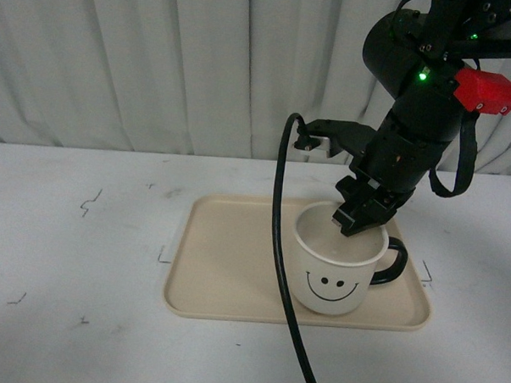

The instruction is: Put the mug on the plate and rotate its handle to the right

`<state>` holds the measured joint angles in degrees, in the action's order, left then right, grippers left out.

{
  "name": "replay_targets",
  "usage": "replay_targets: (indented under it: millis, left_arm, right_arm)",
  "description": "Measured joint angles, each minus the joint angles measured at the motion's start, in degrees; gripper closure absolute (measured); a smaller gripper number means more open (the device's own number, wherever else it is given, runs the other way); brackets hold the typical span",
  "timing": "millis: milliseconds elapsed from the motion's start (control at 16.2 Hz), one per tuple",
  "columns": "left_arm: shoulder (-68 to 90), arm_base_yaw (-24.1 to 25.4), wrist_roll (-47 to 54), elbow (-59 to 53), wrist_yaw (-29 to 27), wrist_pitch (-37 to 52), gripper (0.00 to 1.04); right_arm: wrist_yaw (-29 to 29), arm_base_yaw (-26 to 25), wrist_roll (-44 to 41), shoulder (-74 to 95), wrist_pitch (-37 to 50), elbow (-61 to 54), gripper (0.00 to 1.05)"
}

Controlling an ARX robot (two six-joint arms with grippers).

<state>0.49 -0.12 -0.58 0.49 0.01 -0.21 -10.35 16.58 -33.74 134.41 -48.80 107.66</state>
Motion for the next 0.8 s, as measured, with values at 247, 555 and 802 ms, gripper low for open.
replay_targets:
  millis: [247,555,802]
  left_arm:
    - [0.0,0.0,0.0,0.0,-0.02,-0.02,0.07]
    - [0.0,0.0,0.0,0.0,-0.02,-0.02,0.07]
    - [0.0,0.0,0.0,0.0,-0.02,-0.04,0.07]
  right_arm:
    - [0.07,1.27,-0.33,2.54,-0.59,3.06,1.02]
    - [1.4,1.36,-0.15,4.0,2.67,3.82,0.86]
    - [-3.39,0.26,3.15,-2.69,4.09,-0.48,0.44]
